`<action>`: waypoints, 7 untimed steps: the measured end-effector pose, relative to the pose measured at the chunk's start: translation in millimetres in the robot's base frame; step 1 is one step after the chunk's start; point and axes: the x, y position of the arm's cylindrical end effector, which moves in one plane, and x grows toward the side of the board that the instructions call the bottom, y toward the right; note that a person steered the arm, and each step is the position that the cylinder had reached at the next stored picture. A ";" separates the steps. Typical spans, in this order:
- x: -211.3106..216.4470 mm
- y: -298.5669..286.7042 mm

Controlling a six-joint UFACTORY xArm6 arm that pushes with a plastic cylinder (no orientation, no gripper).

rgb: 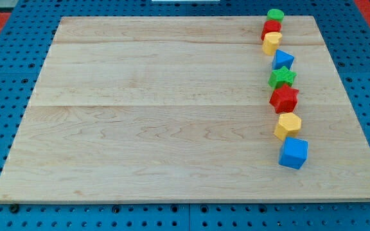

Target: Point your arm to the yellow heart

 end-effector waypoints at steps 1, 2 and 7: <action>-37.1 -6.7; -75.3 5.9; -246.7 -54.2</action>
